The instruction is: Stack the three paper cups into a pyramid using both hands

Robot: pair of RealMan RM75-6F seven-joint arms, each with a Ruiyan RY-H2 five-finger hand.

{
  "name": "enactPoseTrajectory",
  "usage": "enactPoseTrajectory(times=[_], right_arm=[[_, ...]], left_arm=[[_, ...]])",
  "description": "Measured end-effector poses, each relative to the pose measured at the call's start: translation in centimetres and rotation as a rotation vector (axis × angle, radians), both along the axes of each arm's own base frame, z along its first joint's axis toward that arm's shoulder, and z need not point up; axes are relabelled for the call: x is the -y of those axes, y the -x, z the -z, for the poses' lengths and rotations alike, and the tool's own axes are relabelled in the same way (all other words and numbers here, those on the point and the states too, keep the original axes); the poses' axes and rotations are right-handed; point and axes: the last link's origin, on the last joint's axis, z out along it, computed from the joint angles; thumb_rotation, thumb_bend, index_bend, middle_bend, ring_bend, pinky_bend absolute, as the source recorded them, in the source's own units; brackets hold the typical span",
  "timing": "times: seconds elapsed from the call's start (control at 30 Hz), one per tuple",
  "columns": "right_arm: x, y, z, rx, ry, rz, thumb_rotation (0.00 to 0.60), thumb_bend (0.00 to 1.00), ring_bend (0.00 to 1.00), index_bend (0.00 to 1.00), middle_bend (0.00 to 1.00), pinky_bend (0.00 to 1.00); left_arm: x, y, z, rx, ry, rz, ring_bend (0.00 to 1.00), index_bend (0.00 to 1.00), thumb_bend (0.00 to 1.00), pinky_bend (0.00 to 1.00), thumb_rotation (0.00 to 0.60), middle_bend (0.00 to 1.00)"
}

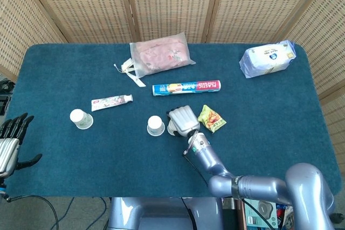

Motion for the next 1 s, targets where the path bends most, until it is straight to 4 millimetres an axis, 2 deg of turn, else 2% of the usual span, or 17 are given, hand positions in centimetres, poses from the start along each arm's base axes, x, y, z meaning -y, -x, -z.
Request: enactPoseTrajectory(times=[0.03, 0.07, 0.17, 0.27, 0.4, 0.6, 0.8, 1.0], right_arm=[[0.0, 0.0, 0.0, 0.0, -0.002, -0.001, 0.6, 0.23, 0.24, 0.13, 0.2, 0.34], [-0.1, 0.0, 0.1, 0.0, -0.007, 0.0, 0.6, 0.18, 0.17, 0.05, 0.11, 0.28], [-0.2, 0.0, 0.1, 0.001, -0.023, 0.006, 0.6, 0.12, 0.07, 0.0, 0.01, 0.17], [-0.4, 0.0, -0.2, 0.007, -0.022, 0.009, 0.6, 0.1, 0.02, 0.0, 0.0, 0.15], [-0.7, -0.2, -1.5, 0.023, -0.009, 0.005, 0.6, 0.1, 0.02, 0.0, 0.0, 0.15], [-0.4, 0.8, -5.9, 0.029, 0.073, -0.033, 0.6, 0.1, 0.02, 0.0, 0.0, 0.15], [0.0, 4.3, -10.8, 0.005, 0.186, -0.106, 0.6, 0.05, 0.02, 0.0, 0.02, 0.12], [-0.9, 10.8, -15.7, 0.015, 0.297, -0.15, 0.6, 0.04, 0.02, 0.0, 0.05, 0.12]], left_arm=[[0.0, 0.0, 0.0, 0.0, -0.001, 0.0, 0.0, 0.0, 0.22, 0.0, 0.6, 0.0], [0.0, 0.0, 0.0, 0.001, -0.002, -0.001, 0.0, 0.0, 0.22, 0.0, 0.6, 0.0], [0.0, 0.0, 0.0, -0.001, 0.001, -0.001, 0.0, 0.0, 0.23, 0.0, 0.6, 0.0], [0.0, 0.0, 0.0, -0.001, 0.003, 0.0, 0.0, 0.0, 0.23, 0.0, 0.6, 0.0], [-0.1, 0.0, 0.1, -0.001, 0.006, -0.004, 0.0, 0.0, 0.23, 0.0, 0.6, 0.0], [-0.4, 0.1, 0.1, 0.003, 0.003, 0.002, 0.0, 0.0, 0.23, 0.0, 0.6, 0.0], [-1.5, -0.4, 0.3, 0.0, 0.016, 0.048, 0.0, 0.0, 0.23, 0.0, 0.6, 0.0], [-4.4, -0.7, 1.2, -0.034, 0.054, 0.11, 0.0, 0.0, 0.23, 0.0, 0.6, 0.0]])
